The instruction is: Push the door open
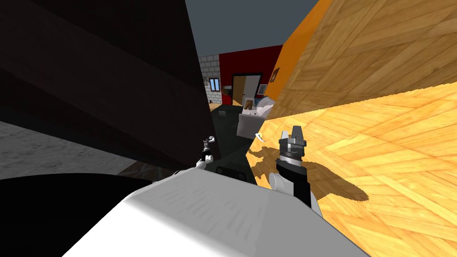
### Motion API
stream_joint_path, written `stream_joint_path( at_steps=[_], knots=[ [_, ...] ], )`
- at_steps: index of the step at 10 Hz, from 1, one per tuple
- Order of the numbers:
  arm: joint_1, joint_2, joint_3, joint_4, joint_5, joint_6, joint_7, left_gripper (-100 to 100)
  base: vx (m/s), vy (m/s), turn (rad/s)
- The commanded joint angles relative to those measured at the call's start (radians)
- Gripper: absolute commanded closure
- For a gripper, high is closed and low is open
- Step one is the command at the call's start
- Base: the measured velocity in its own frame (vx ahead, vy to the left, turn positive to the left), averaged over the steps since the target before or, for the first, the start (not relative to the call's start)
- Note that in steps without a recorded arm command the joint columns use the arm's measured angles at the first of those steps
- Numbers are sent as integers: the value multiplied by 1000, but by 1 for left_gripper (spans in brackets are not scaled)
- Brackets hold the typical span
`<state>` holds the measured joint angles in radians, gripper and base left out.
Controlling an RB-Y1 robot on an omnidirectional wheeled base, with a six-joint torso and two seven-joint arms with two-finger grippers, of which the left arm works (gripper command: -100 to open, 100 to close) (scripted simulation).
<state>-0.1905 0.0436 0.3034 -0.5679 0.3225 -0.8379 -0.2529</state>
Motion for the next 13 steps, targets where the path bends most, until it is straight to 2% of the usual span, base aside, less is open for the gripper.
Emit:
stream_joint_path(
  at_steps=[1, 6, 7, 9, 11, 12, 13],
  knots=[
    [11, 7, 10, -35, -2, 6, -3, 100, 154, 16, 43],
    [8, 24, 85, -43, -35, 7, -3, 100, 198, 24, 97],
    [8, 24, 85, -43, -35, 7, -3, 100, 141, 12, 38],
    [6, 24, 118, -46, -49, 7, -3, 100, 140, 22, 86],
    [6, 23, 126, -47, -52, 7, -3, 100, 117, 7, 57],
    [5, 21, 151, -50, -63, 7, -3, 100, 111, 22, 130],
    [4, 19, 159, -51, -67, 7, -3, 100, 175, -1, 100]
  ],
)
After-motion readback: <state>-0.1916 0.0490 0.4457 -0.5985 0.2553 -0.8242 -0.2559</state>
